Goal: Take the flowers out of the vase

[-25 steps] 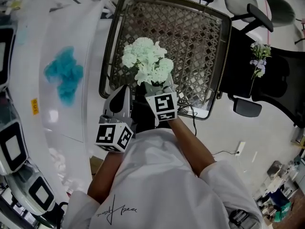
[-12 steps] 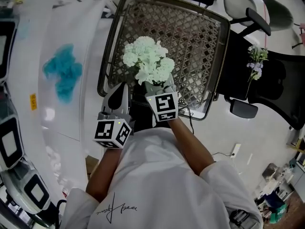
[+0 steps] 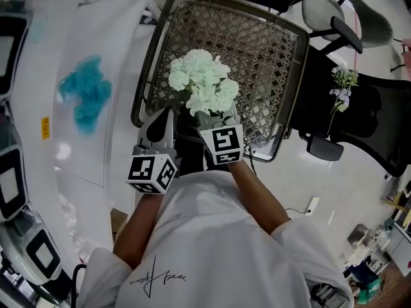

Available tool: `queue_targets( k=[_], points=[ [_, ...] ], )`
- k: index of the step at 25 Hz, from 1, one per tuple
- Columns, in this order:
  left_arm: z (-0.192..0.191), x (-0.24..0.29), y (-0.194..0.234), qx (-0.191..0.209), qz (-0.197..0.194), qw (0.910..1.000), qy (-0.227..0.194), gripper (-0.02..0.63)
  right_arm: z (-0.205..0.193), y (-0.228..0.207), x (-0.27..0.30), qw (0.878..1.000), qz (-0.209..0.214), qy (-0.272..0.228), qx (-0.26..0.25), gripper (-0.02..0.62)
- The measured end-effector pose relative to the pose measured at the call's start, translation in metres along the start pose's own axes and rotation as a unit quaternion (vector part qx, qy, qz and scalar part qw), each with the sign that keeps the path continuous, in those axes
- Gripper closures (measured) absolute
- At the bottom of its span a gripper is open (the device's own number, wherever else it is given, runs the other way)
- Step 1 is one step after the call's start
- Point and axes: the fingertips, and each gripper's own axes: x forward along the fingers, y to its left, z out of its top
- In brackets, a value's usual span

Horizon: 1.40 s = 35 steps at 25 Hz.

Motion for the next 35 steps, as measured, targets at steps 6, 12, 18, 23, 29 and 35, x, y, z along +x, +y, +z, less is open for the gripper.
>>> queue_targets(
  k=[6, 12, 18, 23, 29, 35],
  points=[
    [0.004, -0.003, -0.002, -0.008, -0.001, 0.9999, -0.009, 0.604, 0.006, 0.003, -0.003, 1.000, 0.004, -0.003, 0.000, 0.509],
    [0.006, -0.008, -0.007, -0.010, -0.008, 0.9998, -0.014, 0.604, 0.014, 0.006, -0.006, 1.000, 0.004, -0.009, -0.005, 0.509],
    [0.009, -0.009, -0.012, -0.010, -0.013, 0.9996, -0.022, 0.604, 0.016, 0.005, -0.011, 1.000, 0.002, -0.011, -0.006, 0.509],
    [0.012, -0.013, -0.013, -0.011, -0.011, 0.9995, -0.028, 0.604, 0.020, 0.006, -0.014, 1.000, 0.002, -0.011, -0.004, 0.509],
    [0.013, -0.014, -0.016, -0.012, -0.009, 0.9994, -0.032, 0.604, 0.026, 0.007, -0.020, 1.000, 0.008, -0.017, -0.007, 0.509],
    [0.018, -0.016, -0.023, -0.028, -0.013, 0.9987, -0.041, 0.604, 0.033, 0.007, -0.028, 1.000, 0.011, -0.023, -0.009, 0.511]
  ],
)
